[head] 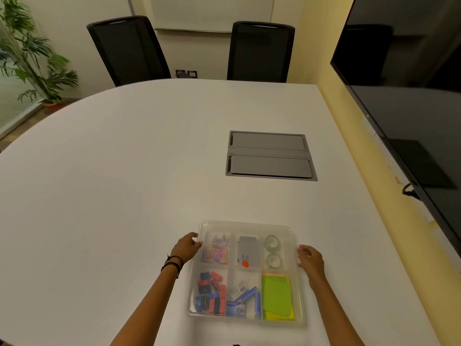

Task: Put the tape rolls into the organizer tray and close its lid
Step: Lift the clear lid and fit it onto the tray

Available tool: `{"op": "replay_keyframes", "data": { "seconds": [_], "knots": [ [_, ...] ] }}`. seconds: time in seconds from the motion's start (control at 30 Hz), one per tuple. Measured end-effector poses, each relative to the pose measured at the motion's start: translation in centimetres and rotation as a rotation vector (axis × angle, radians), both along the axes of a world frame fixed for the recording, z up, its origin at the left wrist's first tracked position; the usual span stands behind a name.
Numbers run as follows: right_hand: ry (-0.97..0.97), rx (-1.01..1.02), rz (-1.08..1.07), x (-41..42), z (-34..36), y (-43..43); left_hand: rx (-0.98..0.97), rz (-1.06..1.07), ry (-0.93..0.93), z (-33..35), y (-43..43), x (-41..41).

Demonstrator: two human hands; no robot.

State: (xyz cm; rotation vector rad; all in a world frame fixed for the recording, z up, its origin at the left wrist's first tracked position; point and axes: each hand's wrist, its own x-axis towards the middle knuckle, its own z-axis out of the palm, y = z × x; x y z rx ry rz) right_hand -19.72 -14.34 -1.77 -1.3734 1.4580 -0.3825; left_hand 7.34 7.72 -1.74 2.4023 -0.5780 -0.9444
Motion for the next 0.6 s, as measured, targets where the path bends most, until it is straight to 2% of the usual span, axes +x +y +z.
{"op": "replay_keyframes", "data": {
  "seconds": [0.3,0.6],
  "knots": [
    [-0.043,0.061,-0.028,3.4,-0.7,-2.9,-0.166,0.271,0.168,-0.3,-2.7,1.6],
    [-0.045,0.150,-0.013,4.7,-1.7,-4.8,-0.211,0.341,0.271,-1.4,-4.2,3.3]
  ]
}}
